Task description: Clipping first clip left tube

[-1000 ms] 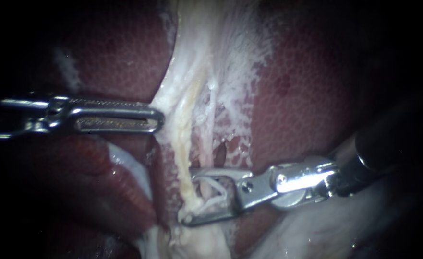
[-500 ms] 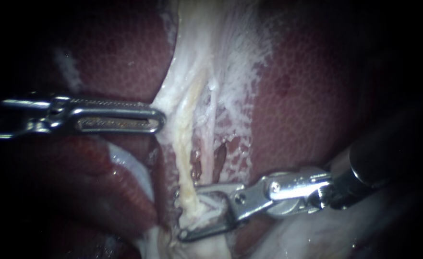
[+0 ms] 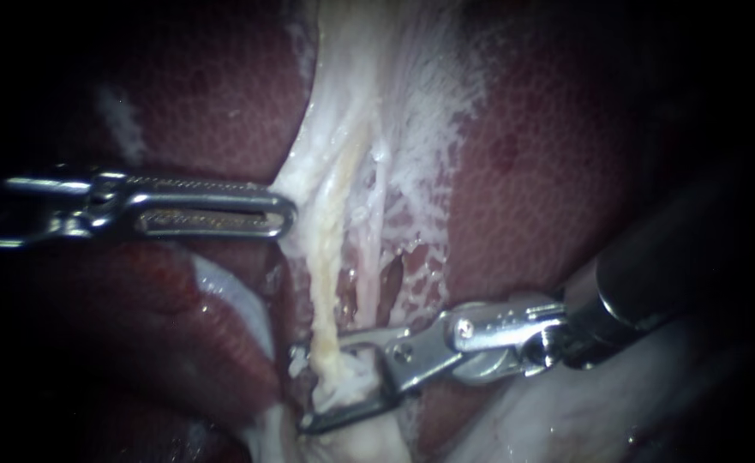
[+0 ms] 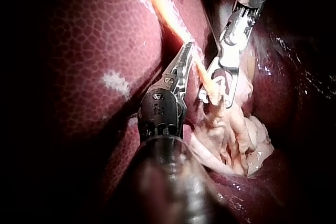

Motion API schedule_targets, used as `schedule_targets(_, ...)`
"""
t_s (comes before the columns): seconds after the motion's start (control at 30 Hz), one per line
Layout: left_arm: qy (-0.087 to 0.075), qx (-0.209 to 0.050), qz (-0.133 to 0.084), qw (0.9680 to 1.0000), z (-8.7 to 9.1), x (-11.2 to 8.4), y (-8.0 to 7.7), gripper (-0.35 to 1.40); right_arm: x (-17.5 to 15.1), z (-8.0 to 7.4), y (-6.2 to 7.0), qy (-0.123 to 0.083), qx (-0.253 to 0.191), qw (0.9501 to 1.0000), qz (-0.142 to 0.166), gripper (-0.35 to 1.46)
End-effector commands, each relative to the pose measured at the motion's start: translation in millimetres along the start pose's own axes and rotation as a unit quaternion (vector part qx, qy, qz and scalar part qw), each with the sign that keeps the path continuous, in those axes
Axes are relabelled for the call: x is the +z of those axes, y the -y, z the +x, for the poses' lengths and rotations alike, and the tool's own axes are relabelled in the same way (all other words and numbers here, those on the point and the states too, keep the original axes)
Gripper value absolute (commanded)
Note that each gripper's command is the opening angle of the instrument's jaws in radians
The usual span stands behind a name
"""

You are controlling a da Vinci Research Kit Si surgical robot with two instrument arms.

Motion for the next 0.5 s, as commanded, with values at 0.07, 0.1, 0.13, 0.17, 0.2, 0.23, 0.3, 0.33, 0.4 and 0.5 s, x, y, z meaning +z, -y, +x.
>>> schedule_targets(0.07,0.0,0.0,0.0,1.0,0.0,0.0,0.0,-0.35,0.0,0.0,-0.1,0.0,0.0,1.0,0.0,0.47)
schedule_targets(0.1,0.0,0.0,0.0,1.0,0.0,0.0,0.0,-0.35,0.1,0.1,-0.1,0.0,0.0,1.0,-0.001,0.46)
schedule_targets(0.13,0.0,0.0,0.0,1.0,0.0,0.1,0.0,-0.35,0.1,0.2,-0.2,0.0,0.0,1.0,-0.001,0.45)
schedule_targets(0.17,0.0,0.0,0.0,1.0,0.0,0.1,0.0,-0.35,0.2,0.2,-0.2,0.0,0.001,1.0,-0.001,0.45)
schedule_targets(0.2,0.0,0.0,-0.001,1.0,0.1,0.1,0.0,-0.35,0.2,0.3,-0.2,0.0,0.001,1.0,-0.001,0.45)
schedule_targets(0.23,0.0,0.0,-0.001,1.0,0.1,0.1,0.0,-0.35,0.2,0.3,-0.3,0.0,0.001,1.0,-0.001,0.45)
schedule_targets(0.3,0.0,0.0,-0.001,1.0,0.1,0.1,0.0,-0.35,0.2,0.3,-0.3,0.0,0.001,1.0,-0.001,0.43)
schedule_targets(0.33,0.0,0.0,-0.001,1.0,0.1,0.1,0.0,-0.35,0.2,0.3,-0.3,0.0,0.001,1.0,-0.001,0.4)
schedule_targets(0.4,0.0,0.0,-0.001,1.0,0.1,0.2,0.0,-0.35,0.2,0.3,-0.3,0.0,0.007,1.0,-0.001,0.34)
schedule_targets(0.5,0.0,0.0,-0.001,1.0,0.1,0.2,0.0,-0.35,0.0,0.2,-0.2,-0.001,0.027,0.9996,0.001,0.07)
